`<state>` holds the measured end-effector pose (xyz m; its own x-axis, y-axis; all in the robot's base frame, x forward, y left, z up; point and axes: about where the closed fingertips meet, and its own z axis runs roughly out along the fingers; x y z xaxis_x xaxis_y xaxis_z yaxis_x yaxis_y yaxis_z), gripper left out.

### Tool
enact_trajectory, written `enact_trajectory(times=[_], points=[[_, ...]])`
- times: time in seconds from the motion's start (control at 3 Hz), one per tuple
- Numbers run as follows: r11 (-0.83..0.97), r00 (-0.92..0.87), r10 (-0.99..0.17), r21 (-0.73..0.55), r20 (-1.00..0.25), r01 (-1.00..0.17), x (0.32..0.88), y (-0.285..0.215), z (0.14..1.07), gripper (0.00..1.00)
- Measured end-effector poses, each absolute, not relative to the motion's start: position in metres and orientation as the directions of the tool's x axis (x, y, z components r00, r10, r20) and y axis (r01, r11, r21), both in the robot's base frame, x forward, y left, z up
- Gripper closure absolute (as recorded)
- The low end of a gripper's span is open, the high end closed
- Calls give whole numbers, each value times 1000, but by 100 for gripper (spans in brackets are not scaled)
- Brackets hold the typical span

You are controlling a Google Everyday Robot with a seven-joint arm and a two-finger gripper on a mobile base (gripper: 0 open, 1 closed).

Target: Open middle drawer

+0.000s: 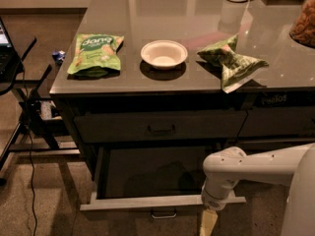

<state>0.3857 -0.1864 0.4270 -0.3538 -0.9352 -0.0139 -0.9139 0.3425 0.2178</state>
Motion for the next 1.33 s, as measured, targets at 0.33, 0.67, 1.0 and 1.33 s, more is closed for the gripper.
enact_trajectory(times=[0.33, 0.67, 1.0, 1.33], points=[[343, -354, -935, 223, -12, -913, 383, -188, 427, 0], [342, -354, -935, 240, -10, -909, 375, -190, 427, 0], [357, -371, -929, 246, -10, -901, 349, -202, 442, 0], [358, -371, -928, 246, -10, -901, 349, -202, 442, 0]])
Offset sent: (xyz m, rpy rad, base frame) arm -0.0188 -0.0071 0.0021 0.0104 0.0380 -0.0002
